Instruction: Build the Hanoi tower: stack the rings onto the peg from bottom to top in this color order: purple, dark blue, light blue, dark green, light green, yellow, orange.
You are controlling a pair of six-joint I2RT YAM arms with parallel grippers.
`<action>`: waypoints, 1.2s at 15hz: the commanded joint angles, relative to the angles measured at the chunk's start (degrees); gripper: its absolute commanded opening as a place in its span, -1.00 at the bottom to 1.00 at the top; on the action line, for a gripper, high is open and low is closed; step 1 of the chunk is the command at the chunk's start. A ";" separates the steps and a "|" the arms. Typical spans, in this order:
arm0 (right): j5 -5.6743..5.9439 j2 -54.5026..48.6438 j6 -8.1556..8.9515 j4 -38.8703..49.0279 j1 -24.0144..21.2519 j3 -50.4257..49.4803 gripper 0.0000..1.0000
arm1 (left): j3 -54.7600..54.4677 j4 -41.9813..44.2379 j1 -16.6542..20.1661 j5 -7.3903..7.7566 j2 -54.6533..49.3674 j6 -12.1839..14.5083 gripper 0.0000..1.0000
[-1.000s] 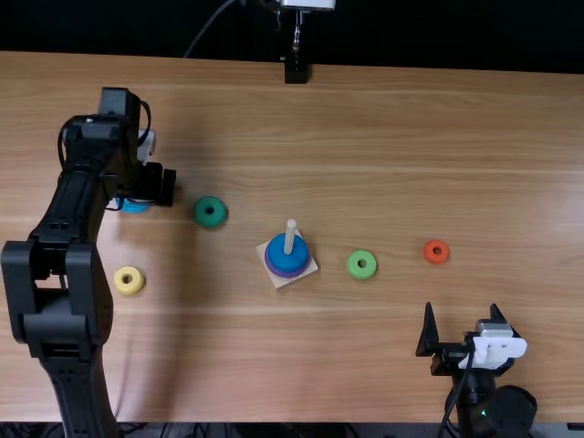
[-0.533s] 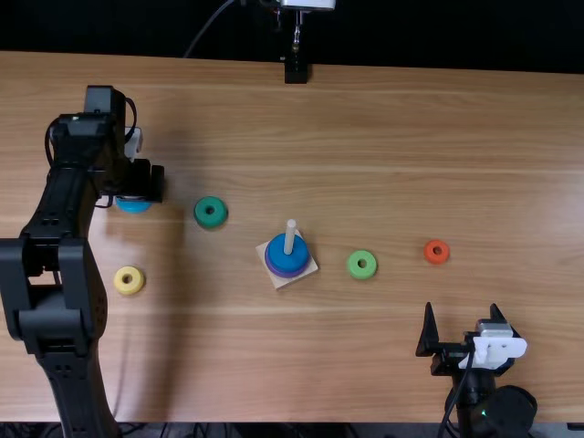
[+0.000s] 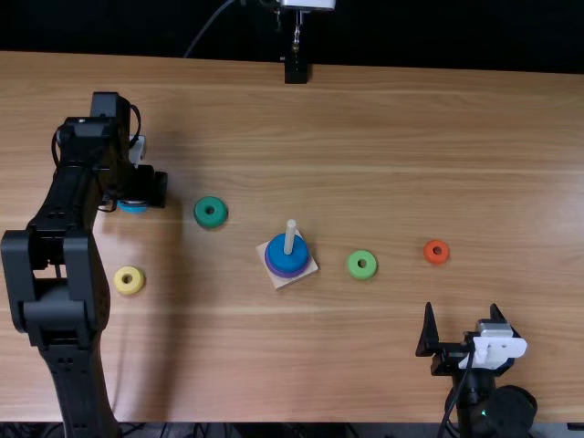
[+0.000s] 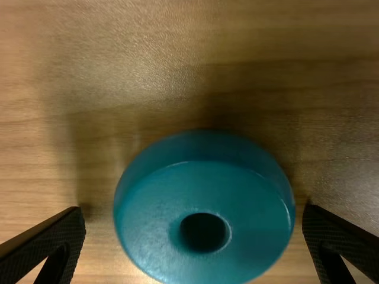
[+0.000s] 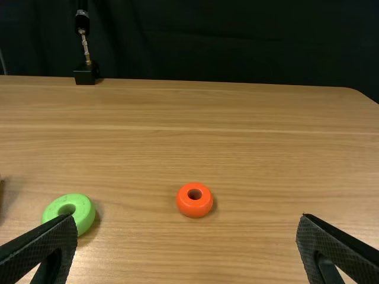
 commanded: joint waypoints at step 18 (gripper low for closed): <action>-0.59 -0.73 -0.11 -4.48 -0.69 -3.46 1.00 | 4.84 -8.42 -0.73 15.01 -11.37 0.08 -0.84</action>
